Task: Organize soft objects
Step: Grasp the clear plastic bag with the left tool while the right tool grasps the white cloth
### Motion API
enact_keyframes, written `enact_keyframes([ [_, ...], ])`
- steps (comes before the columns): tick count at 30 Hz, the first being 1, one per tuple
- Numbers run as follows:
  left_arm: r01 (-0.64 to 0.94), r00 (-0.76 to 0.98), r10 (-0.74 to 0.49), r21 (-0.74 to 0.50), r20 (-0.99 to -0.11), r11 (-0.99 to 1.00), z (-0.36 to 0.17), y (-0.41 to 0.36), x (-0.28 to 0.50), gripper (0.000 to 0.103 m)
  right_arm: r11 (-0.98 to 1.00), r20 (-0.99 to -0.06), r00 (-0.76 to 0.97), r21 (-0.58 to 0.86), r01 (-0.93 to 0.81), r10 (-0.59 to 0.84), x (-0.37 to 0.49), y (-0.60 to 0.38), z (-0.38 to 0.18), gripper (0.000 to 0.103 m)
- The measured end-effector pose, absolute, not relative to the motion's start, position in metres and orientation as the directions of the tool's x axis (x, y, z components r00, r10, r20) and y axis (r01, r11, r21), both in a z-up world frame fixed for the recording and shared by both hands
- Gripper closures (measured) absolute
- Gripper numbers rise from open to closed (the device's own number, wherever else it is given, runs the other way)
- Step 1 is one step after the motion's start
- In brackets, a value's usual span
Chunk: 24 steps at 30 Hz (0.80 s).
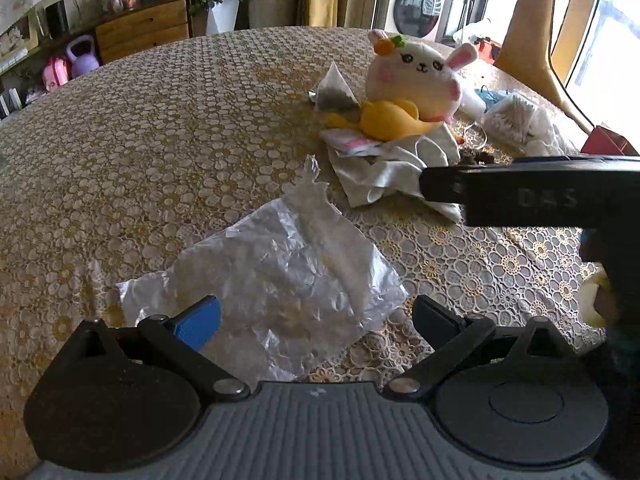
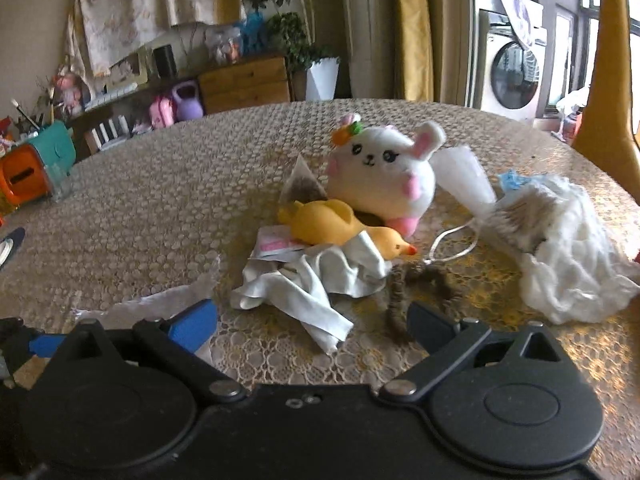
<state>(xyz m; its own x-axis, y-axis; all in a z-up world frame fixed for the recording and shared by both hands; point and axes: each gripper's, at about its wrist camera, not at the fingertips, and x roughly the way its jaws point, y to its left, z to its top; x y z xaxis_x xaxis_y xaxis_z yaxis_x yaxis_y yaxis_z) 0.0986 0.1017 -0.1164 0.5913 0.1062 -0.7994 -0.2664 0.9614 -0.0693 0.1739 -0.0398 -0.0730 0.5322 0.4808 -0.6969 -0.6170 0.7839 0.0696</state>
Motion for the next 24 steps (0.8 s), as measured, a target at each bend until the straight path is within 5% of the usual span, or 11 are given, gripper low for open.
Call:
enact_keyframes([
  [14, -0.295, 0.574, 0.145, -0.038, -0.806, 0.955, -0.129, 0.108, 0.111, 0.004, 0.779, -0.718, 0.534, 0.018, -0.627, 0.446, 0.203, -0.003, -0.101, 0.002],
  [17, -0.295, 0.581, 0.155, -0.029, -0.799, 0.955, -0.128, 0.111, 0.11, 0.012, 0.776, -0.723, 0.533, 0.006, -0.631, 0.439, 0.204, 0.002, -0.104, 0.002],
  [24, -0.27, 0.603, 0.179, 0.012, -0.777, 0.963, -0.125, 0.111, 0.109, 0.052, 0.778, -0.731, 0.535, -0.008, -0.628, 0.424, 0.207, 0.01, -0.11, 0.005],
])
